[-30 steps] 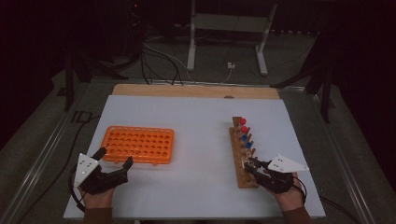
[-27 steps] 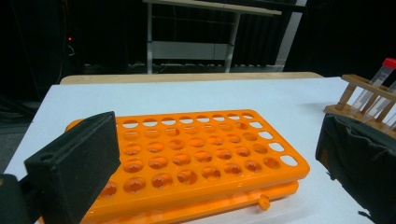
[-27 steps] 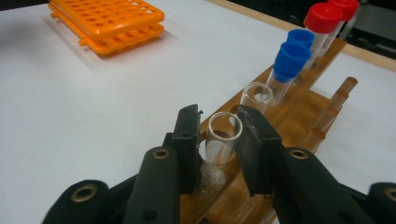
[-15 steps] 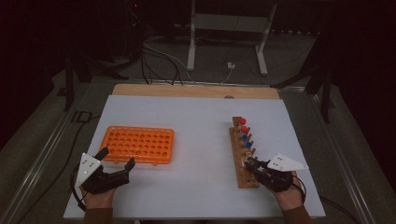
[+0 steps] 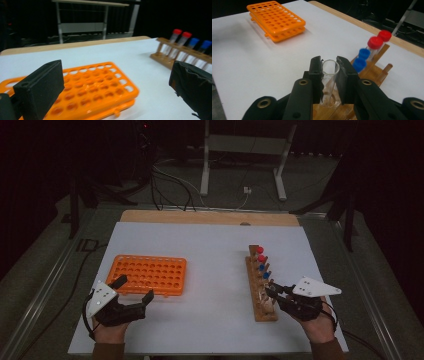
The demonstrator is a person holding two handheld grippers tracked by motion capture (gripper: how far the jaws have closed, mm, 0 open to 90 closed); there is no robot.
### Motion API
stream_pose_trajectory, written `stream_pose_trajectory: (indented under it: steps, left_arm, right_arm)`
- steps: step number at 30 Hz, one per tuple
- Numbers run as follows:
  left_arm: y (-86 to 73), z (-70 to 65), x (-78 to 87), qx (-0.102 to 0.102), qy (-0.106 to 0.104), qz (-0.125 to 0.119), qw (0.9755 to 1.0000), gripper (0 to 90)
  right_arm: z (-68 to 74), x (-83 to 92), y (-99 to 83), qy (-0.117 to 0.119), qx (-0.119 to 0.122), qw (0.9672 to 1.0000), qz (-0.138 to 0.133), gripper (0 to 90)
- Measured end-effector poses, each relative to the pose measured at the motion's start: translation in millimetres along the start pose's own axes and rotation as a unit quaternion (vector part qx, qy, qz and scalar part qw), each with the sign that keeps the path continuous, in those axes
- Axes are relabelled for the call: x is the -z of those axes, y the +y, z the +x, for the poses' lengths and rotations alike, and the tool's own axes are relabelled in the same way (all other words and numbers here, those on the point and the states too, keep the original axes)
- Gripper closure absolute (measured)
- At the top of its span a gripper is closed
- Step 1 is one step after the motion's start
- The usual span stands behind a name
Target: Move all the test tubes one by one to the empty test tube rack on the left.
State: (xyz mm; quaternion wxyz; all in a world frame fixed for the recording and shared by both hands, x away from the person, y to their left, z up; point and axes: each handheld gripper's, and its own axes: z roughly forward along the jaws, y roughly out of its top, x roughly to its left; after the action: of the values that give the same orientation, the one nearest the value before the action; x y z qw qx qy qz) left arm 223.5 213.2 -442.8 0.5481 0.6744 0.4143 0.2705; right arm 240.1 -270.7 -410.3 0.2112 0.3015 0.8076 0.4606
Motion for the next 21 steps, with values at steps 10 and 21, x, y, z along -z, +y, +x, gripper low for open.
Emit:
stream_pose_trajectory:
  steps: [10, 21]
  left_arm:
    - [26.0, -18.6, -22.2, -0.002, -0.052, -0.008, 0.9986, 0.6]
    - [39.5, -61.1, -69.2, -0.041, -0.119, 0.020, 0.9919, 1.4]
  right_arm:
    - [2.1, 0.0, 33.7, -0.007, 0.038, 0.9992, 0.011, 75.9]
    - [2.9, -27.0, 44.2, 0.032, 0.010, 0.9994, -0.004, 76.0]
